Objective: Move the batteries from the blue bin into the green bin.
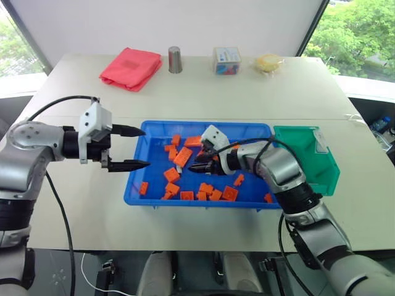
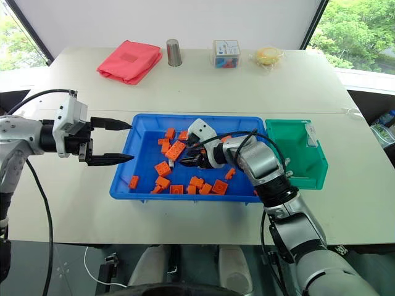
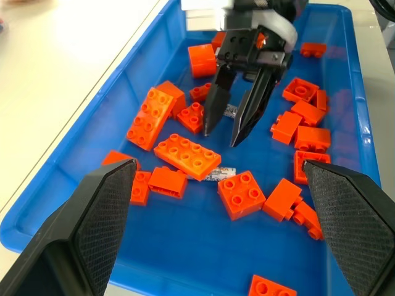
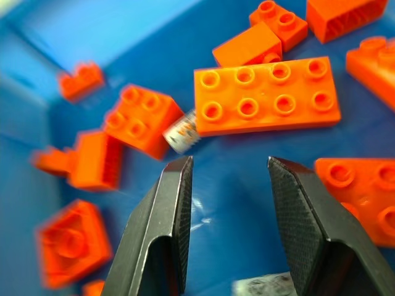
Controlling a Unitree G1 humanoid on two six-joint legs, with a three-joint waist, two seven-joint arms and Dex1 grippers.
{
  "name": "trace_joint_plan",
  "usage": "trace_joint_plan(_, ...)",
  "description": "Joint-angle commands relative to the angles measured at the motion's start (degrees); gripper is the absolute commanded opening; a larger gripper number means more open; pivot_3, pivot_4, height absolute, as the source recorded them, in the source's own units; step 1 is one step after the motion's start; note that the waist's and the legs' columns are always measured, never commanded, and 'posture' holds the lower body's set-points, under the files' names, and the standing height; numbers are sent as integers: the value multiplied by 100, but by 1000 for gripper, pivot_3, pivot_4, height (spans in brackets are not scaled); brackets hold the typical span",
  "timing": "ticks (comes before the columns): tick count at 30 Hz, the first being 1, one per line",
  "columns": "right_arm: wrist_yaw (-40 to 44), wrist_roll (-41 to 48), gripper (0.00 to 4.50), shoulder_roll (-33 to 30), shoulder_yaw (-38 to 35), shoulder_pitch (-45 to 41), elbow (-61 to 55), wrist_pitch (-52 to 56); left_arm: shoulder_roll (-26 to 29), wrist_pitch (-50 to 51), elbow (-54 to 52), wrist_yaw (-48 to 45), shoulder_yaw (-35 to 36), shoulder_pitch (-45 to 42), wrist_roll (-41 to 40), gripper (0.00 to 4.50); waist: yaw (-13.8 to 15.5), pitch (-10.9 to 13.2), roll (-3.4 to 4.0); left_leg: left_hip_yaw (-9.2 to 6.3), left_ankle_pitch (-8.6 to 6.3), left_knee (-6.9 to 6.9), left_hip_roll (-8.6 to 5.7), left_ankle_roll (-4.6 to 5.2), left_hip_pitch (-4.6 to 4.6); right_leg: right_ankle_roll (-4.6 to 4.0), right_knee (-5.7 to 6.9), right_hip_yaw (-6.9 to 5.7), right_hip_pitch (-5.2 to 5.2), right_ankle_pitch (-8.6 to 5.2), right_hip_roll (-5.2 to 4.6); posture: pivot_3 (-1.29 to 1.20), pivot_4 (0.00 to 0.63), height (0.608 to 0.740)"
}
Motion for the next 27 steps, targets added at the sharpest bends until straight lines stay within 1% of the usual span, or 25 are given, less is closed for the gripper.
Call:
trace_joint_plan(1, -332, 653, 1930, 450, -960, -91, 29, 1059, 134, -81, -160, -20, 216, -4, -44, 4500, -8, 0, 0, 0, 0, 0, 0, 0, 0, 0, 0, 0, 0, 0, 0, 0, 150, 736)
trace_joint_plan(4, -659, 990, 1930, 933, -1690, -55, 80, 1839, 148, -49, -159, -24, 217, -30, -68, 4500, -5, 0, 0, -1, 0, -2, 1, 0, 0, 0, 2, -1, -1, 0, 1, 0, 150, 736)
trace_joint_plan(6, -997, 1033, 1930, 1294, -2169, -47, 204, 2150, 151, 15, -152, -23, 225, -91, -113, 4500, -8, 0, 0, -1, 0, -2, 1, 0, 0, 0, 2, -1, -1, 1, 0, 0, 150, 736)
trace_joint_plan(10, -1768, 954, 1930, 1923, -3139, -210, 850, 2203, 157, 47, -134, -28, 221, -153, -122, 4500, -12, -1, 0, -1, 0, -3, 1, 0, 1, 1, 2, -1, 0, 1, -1, 0, 150, 736)
trace_joint_plan(13, -2341, 921, 1930, 2198, -3743, -337, 1276, 2033, 164, 43, -134, -30, 225, -158, -109, 4500, -13, 0, 0, -1, 0, -3, 0, 0, 0, 1, 2, -2, -1, 1, -3, 0, 150, 736)
trace_joint_plan(16, -2581, 979, 2684, 2247, -3930, -349, 1323, 2003, 170, 34, -129, -23, 229, -148, -95, 4500, -23, 0, 0, -2, 0, -4, 0, -1, 0, 1, 1, -2, -1, 1, -6, 0, 150, 736)
trace_joint_plan(18, -2670, 1065, 3706, 2257, -4006, -347, 1274, 2044, 174, 19, -122, -20, 237, -122, -84, 4500, -27, -1, 0, -3, 0, -4, 0, 0, 1, 1, 1, -2, 0, 1, -6, 0, 150, 736)
trace_joint_plan(20, -2822, 1107, 4465, 2276, -4106, -368, 1330, 1997, 173, 6, -119, -12, 245, -98, -76, 4500, -29, -1, 1, -5, 0, -5, 0, 0, 5, 0, 1, -3, 3, 1, -5, 0, 150, 736)
trace_joint_plan(27, -3169, 1329, 4465, 2488, -4357, -637, 2057, 1532, 116, -69, -39, 4, 179, -183, -22, 4500, -78, -2, 0, -9, 0, -6, 1, 0, 10, 0, 0, -2, 9, 1, -6, 0, 150, 736)
